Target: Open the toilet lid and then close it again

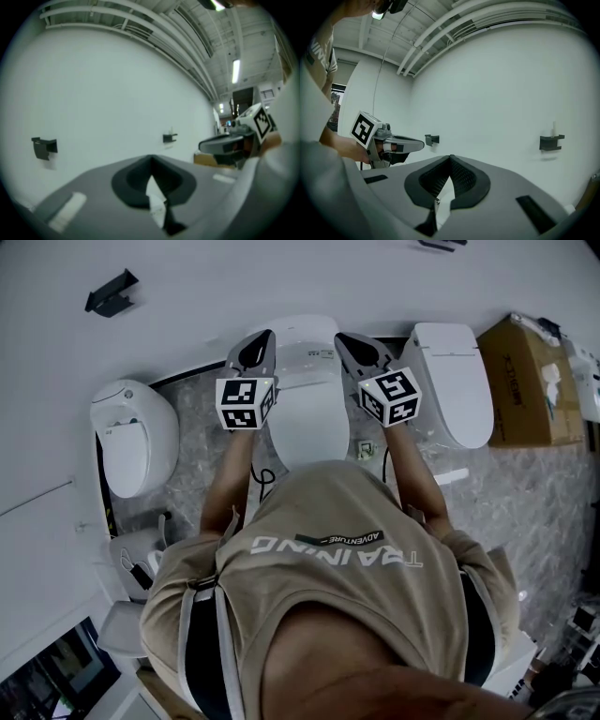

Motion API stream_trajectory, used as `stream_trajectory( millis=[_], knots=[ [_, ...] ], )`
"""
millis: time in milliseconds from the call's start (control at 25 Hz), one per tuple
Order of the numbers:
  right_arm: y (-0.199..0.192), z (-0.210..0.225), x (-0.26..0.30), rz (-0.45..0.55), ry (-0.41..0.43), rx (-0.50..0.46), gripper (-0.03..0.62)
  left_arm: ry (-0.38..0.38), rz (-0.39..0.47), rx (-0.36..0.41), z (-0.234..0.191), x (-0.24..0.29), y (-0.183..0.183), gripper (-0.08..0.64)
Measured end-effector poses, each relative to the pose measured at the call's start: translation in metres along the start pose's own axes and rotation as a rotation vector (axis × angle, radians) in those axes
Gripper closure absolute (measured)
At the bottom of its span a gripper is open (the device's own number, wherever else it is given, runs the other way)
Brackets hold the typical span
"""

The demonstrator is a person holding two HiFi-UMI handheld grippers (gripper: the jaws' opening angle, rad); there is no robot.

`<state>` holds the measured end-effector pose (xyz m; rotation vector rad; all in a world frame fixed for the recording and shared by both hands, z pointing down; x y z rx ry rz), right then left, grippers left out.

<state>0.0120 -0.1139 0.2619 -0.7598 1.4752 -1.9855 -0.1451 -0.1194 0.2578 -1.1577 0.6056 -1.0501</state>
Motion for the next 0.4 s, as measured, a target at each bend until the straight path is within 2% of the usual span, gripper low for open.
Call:
stream_trajectory(
  millis=[200,400],
  knots=[
    [-0.001,-0.011,-0.006,0.002,0.019,-0.017,0.578,0.022,-0.008,-0.02,0.007,-0.017,-0.008,0.558],
    [-0.004,-0.025,-0.004,0.008,0.033,-0.004,0.578,0.034,-0.005,0.0,0.001,-0.034,-0.008,0.558]
  ],
)
Point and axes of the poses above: the fingertips, and each gripper's own axes: x forward along the fingers, z to its right, y out of its top, the point moved 3 cm from there along -x, backward along the fingers, and after that the axes turned 15 degrees about x, right-handed, at the moved point
